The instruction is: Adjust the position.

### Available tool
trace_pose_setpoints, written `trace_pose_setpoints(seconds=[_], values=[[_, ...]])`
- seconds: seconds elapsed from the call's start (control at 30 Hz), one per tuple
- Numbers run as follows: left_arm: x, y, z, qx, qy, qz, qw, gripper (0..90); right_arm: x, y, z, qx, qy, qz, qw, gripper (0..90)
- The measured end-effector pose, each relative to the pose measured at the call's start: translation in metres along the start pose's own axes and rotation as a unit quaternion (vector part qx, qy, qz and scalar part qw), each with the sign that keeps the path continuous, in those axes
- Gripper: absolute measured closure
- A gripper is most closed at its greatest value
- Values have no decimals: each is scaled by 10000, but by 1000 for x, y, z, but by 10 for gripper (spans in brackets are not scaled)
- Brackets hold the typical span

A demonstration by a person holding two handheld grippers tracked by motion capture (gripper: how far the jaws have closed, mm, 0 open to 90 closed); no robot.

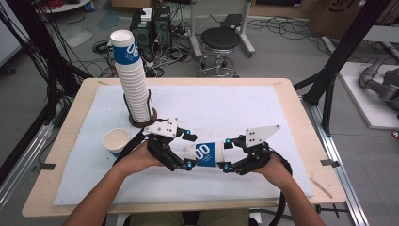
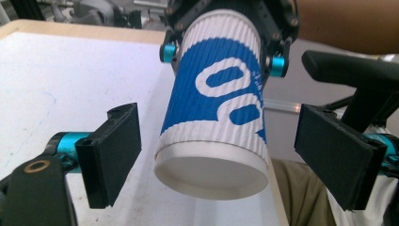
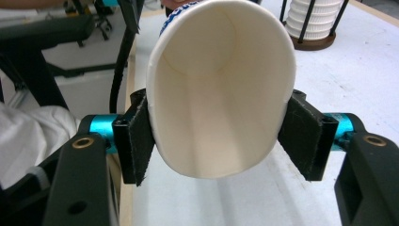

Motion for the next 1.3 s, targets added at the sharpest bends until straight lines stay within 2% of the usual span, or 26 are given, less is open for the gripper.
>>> trace_pose_setpoints(seconds=[0.27, 0.37, 0.5, 0.6, 0.8, 1.13, 1.3], values=[[8, -3, 0, -8, -258, -453, 9986, 156, 16, 2, 0, -58, 161, -577, 9982, 338], [10, -4, 0, -27, -291, -631, 9976, 161, 21, 1, 1, -100, 226, -881, 9958, 338], [11, -7, 0, -89, -294, -815, 9962, 170, 27, -2, 1, -74, 289, -1146, 9930, 338], [11, -11, 1, -106, -373, -1031, 9939, 170, 31, -6, 1, -54, 311, -1352, 9903, 337], [9, -21, 3, -114, -461, -1291, 9905, 170, 38, -12, 1, -37, 397, -1706, 9845, 337], [4, -29, 4, -103, -533, -1613, 9854, 185, 40, -20, 0, -30, 403, -2097, 9769, 334], [1, -34, 5, -148, -578, -1797, 9819, 214, 41, -24, -1, -25, 456, -2264, 9730, 332]])
Point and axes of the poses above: each handheld gripper's, and its own axes: y roughly backward along the jaws, x roughly out of its top, z roughly to its right, the point moved 3 cm from there along -y, roughly forward along the jaws, and after that the axes turned 13 degrees about x, right-handed, at the moved point
